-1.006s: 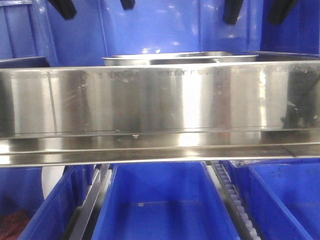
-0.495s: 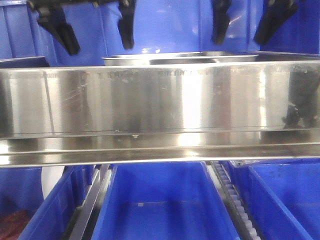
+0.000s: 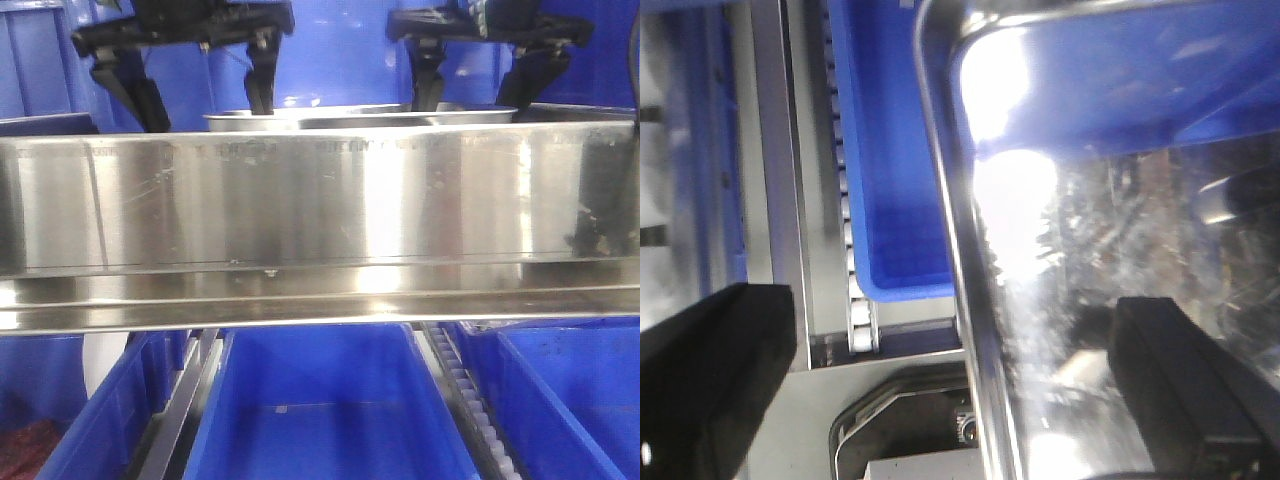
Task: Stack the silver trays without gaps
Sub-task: 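Lower both grippers onto opposite edges of the silver tray, then close both grippers on the tray rims and lift it up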
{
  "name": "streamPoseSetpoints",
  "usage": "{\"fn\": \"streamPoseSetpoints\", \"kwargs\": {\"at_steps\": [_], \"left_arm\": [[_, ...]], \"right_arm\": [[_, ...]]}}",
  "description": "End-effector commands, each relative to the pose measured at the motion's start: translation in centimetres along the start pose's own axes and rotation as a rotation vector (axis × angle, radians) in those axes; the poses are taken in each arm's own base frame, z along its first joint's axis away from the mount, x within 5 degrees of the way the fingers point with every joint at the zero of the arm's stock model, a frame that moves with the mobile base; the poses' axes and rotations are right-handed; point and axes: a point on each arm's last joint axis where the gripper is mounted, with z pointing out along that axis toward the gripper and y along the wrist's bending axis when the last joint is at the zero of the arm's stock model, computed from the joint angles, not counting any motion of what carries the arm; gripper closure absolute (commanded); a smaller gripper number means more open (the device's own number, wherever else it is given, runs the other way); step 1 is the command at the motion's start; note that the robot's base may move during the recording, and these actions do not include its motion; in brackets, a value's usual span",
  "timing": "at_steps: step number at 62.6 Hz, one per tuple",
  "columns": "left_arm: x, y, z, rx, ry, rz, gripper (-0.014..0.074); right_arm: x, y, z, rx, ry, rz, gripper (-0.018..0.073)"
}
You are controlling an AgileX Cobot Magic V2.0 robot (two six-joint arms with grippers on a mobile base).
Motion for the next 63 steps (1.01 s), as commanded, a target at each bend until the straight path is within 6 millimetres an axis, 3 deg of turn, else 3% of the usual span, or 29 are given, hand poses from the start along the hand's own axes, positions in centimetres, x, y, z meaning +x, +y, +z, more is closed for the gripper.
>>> {"fn": "streamPoseSetpoints", "kwargs": {"at_steps": [1, 11, 23, 33, 36, 38, 43, 47, 63], "left_arm": [[-0.8, -0.3, -3.1, 0.044, -0.104, -0.018, 0.0071], [-0.8, -0.3, -3.0, 0.043, -0.102, -0.018, 0.0071], [-0.7, -0.2, -2.9, 0.037, -0.087, -0.018, 0.0094], [-0.5, 0.1, -2.9, 0.008, -0.072, -0.009, 0.0293], [-0.5, 0.1, -2.9, 0.005, -0.07, -0.008, 0.0395], [-0.5, 0.1, -2.9, 0.005, -0.07, -0.008, 0.051], [-0.5, 0.1, -2.9, 0.005, -0.07, -0.008, 0.0661], [-0.5, 0.1, -2.9, 0.005, -0.07, -0.008, 0.0622], [-0.3, 0.2, -3.1, -0.012, -0.041, -0.007, 0.0643]], "right_arm": [[-0.8, 0.2, -3.5, -0.022, -0.123, -0.004, -0.0028], [-0.8, 0.2, -3.5, -0.021, -0.122, -0.018, -0.001], [-0.5, 0.1, -3.4, -0.013, -0.085, -0.034, 0.0203], [-0.1, 0.0, -3.4, -0.004, -0.039, -0.037, 0.0383], [0.0, 0.0, -3.4, -0.002, -0.027, -0.037, 0.0419], [0.1, 0.0, -3.4, -0.001, -0.02, -0.037, 0.0447], [0.2, 0.0, -3.4, 0.002, -0.008, -0.037, 0.0501], [0.3, 0.0, -3.4, 0.003, -0.001, -0.037, 0.0537], [0.3, 0.0, -3.9, 0.001, -0.009, -0.036, 0.0534]]}}
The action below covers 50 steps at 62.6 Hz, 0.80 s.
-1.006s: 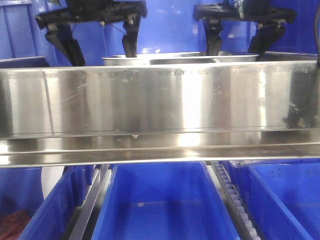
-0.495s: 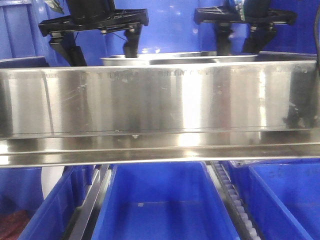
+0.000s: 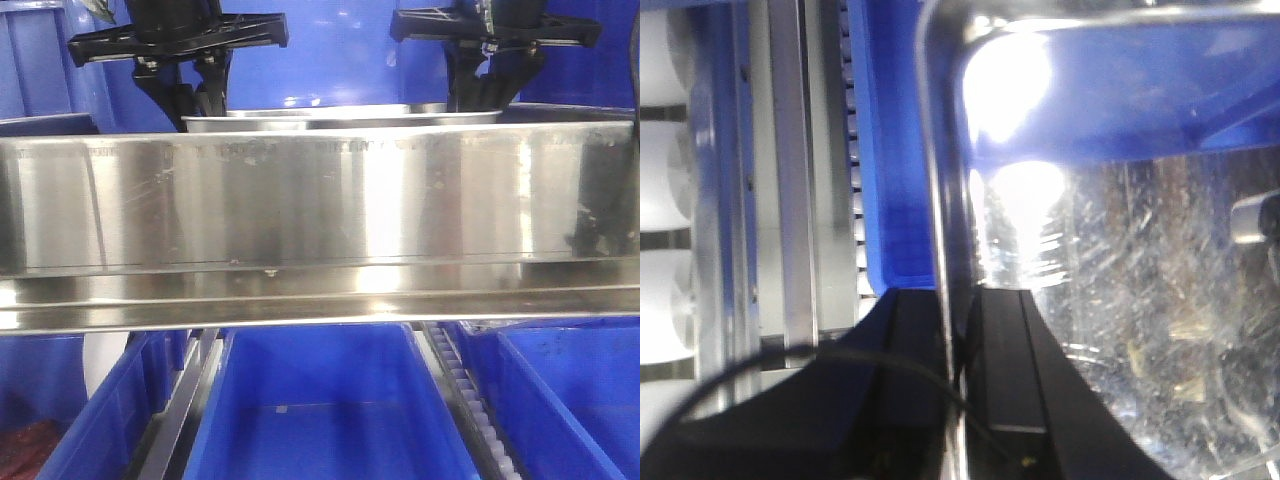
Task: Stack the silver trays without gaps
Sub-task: 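Close both grippers on the tray rims and lift it up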
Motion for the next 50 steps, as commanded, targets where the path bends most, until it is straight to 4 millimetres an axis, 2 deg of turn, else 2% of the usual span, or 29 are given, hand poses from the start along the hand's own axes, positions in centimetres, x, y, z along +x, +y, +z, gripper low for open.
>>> {"fn": "streamPoseSetpoints", "kwargs": {"at_steps": [1, 4, 5, 28, 33, 41, 50], "left_arm": [[-0.1, 0.1, -3.2, 0.007, -0.047, 0.014, 0.0643], [-0.1, 0.2, -3.6, 0.004, -0.049, 0.015, 0.0643], [0.8, 1.0, -6.9, -0.036, -0.042, 0.054, 0.0643], [2.6, 1.3, -13.9, -0.038, -0.175, 0.109, 0.0643], [3.2, 1.4, -15.0, -0.023, -0.191, 0.112, 0.0643], [4.5, 1.8, -15.8, -0.029, -0.187, 0.124, 0.0643], [6.5, 2.2, -14.8, -0.048, -0.124, 0.143, 0.0643]], "right_arm": [[0.0, 0.0, -3.7, -0.003, -0.078, -0.028, 0.0534], [0.1, 0.0, -4.3, -0.005, -0.089, -0.028, 0.0534], [1.0, -0.1, -7.8, -0.014, -0.142, -0.03, 0.0533], [3.6, 0.6, -13.5, 0.003, -0.219, -0.029, 0.0533], [4.3, 0.9, -14.4, 0.009, -0.225, -0.045, 0.0533], [5.8, 1.2, -15.3, 0.019, -0.23, -0.058, 0.0533], [7.7, 1.8, -15.3, 0.014, -0.206, -0.065, 0.0533]]}}
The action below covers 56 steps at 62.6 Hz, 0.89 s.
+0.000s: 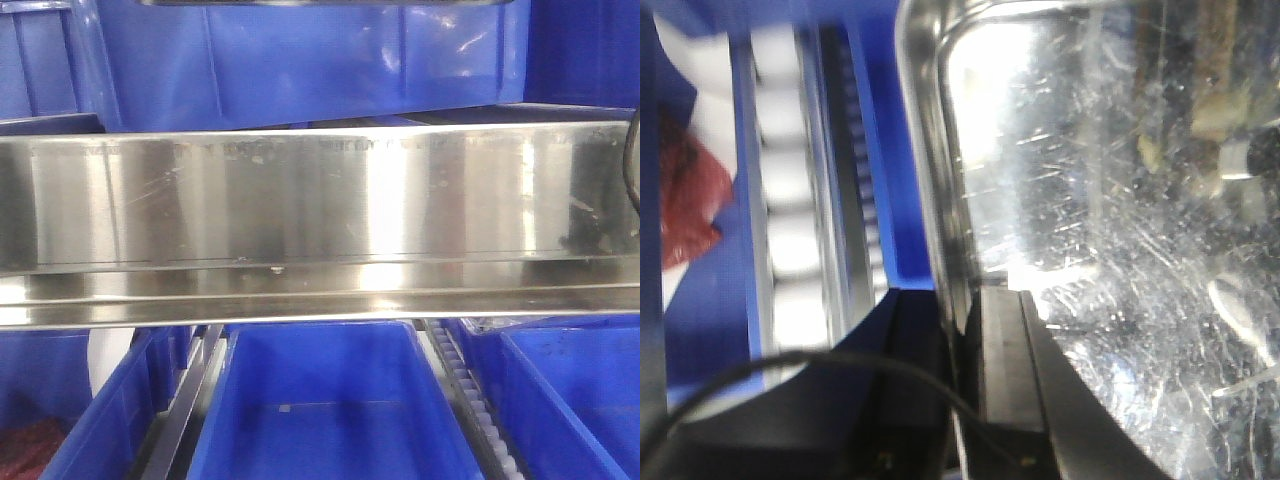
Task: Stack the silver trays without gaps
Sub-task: 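Close both grippers on the tray rims and lift it up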
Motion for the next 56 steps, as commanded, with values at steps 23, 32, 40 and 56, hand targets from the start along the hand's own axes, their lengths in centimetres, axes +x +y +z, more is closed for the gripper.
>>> {"fn": "streamPoseSetpoints", "kwargs": {"at_steps": [23, 32, 40, 56], "left_arm": [[5.0, -0.1, -3.6, -0.041, 0.061, 0.106, 0.0643], [5.4, -0.5, -4.8, -0.04, 0.025, 0.114, 0.0637], [5.7, -0.8, -5.4, -0.034, 0.008, 0.129, 0.0637], [5.7, -0.7, -5.6, -0.045, -0.001, 0.131, 0.0637]], "right_arm": [[4.5, 3.6, -3.3, 0.127, -0.023, -0.108, 0.0533], [5.4, 5.5, -3.9, 0.107, -0.043, -0.124, 0.0533], [5.9, 6.4, -4.2, 0.085, -0.044, -0.147, 0.0533], [6.1, 6.4, -4.9, 0.086, -0.069, -0.14, 0.0533]]}}
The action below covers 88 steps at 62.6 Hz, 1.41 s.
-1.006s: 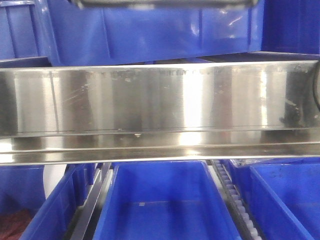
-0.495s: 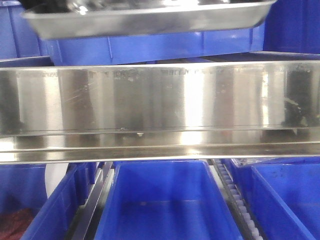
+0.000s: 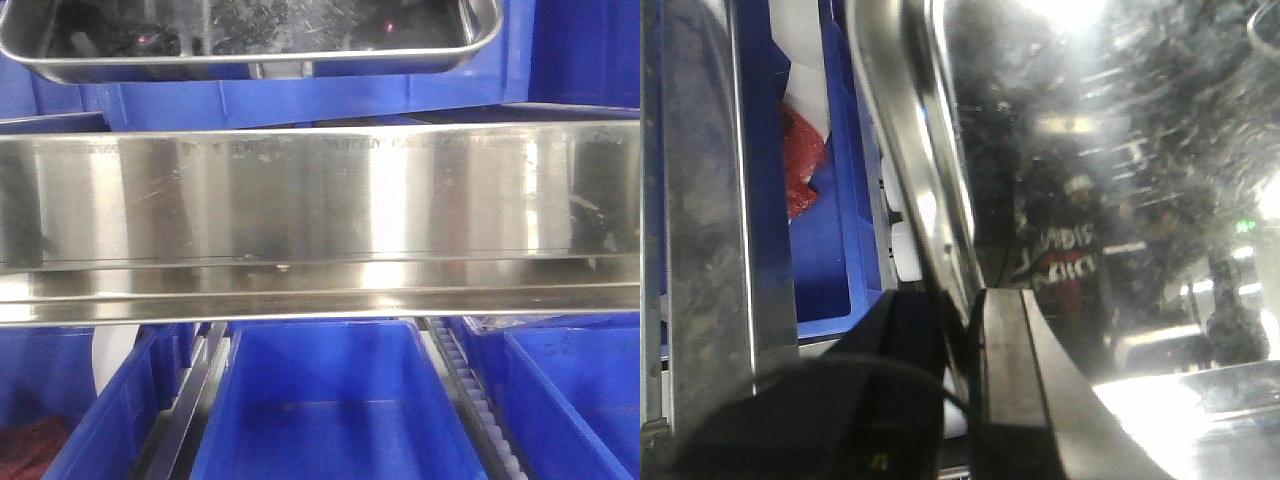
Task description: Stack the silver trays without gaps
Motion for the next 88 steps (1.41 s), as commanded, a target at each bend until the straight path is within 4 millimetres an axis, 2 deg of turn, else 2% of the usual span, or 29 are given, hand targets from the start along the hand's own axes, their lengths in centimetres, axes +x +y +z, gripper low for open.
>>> {"fn": "streamPoseSetpoints", "kwargs": {"at_steps": [1, 31, 56, 88], "left_arm": [[0.6, -0.3, -2.2, 0.043, -0.004, 0.029, 0.0637], [0.5, -0.3, -2.2, 0.043, -0.008, 0.029, 0.0637], [-1.1, -1.0, -2.4, 0.129, -0.189, -0.083, 0.0637], [-1.7, -1.1, -2.5, 0.154, -0.242, -0.125, 0.0638]], "right_arm": [[0.5, -0.6, -2.6, -0.005, 0.003, -0.017, 0.0533], [0.7, -0.9, -3.4, -0.018, -0.012, -0.009, 0.0533], [0.5, -1.6, -4.5, -0.03, -0.07, 0.032, 0.0533], [0.2, -2.1, -4.9, -0.002, -0.119, 0.047, 0.0533]]}}
